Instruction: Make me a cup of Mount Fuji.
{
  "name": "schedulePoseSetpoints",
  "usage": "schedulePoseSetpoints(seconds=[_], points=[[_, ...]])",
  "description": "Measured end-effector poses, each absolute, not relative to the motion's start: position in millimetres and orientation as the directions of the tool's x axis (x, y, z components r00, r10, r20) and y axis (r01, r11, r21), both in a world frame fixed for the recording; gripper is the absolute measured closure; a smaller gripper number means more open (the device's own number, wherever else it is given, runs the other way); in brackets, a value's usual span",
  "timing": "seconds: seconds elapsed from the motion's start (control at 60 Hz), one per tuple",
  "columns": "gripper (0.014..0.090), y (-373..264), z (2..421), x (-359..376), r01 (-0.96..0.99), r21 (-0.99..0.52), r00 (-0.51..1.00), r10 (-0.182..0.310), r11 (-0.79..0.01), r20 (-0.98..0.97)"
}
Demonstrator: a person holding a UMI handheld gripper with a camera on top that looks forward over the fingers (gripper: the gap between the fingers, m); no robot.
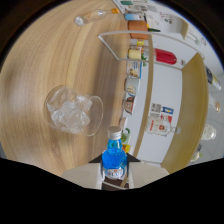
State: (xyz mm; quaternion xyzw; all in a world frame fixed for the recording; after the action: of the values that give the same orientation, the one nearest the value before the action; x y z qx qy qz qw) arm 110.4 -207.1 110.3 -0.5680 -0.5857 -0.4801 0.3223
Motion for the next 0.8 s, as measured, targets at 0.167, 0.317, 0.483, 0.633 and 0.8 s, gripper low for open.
schedulePoseSetpoints(seconds=[0.167,0.317,0.483,0.633,0.8], points=[[0.0692,-205,112,112,0.934,0.342,-0.285,0.370,-0.100,0.885],[0.0693,-206,114,109,0.937,0.333,-0.273,0.374,-0.106,0.886],[0.0690,-215,128,98,0.990,0.006,0.045,0.354,-0.142,0.934],[0.0688,-231,172,81,0.855,-0.507,0.515,0.308,-0.110,0.800],[0.0688,-249,204,108,0.530,-0.840,0.831,0.263,-0.115,0.489]])
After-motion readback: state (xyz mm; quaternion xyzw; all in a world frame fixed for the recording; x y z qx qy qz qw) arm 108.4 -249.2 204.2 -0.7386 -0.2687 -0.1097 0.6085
